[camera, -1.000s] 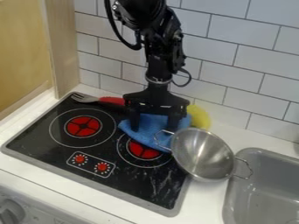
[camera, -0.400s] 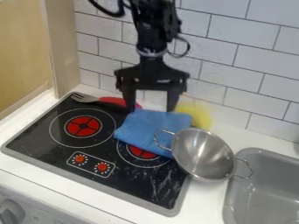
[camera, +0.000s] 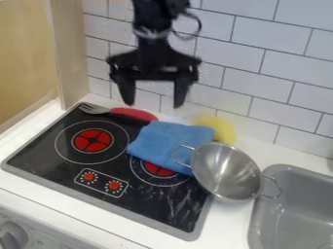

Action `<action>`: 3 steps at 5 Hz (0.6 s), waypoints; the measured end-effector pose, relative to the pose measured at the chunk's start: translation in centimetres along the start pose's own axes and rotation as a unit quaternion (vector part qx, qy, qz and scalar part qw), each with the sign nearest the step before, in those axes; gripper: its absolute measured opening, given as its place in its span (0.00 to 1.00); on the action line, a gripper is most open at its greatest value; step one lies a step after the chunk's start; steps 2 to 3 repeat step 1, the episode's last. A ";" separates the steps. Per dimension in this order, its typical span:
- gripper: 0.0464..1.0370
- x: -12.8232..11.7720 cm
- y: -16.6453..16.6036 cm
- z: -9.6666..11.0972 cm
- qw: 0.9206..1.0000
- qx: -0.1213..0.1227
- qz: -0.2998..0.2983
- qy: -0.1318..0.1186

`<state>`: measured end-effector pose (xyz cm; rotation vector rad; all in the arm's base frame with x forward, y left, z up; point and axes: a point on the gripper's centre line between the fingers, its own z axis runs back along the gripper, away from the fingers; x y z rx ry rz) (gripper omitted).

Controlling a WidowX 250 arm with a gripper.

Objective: Place cloth on the right side burner

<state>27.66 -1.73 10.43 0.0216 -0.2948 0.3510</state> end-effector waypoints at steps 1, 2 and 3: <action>0.96 -0.2 0.1 0.0 1.000 0.001 0.002 0.001; 0.96 -0.2 0.1 0.0 1.000 0.001 0.002 0.001; 0.96 -0.2 0.1 0.0 1.000 0.001 0.002 0.001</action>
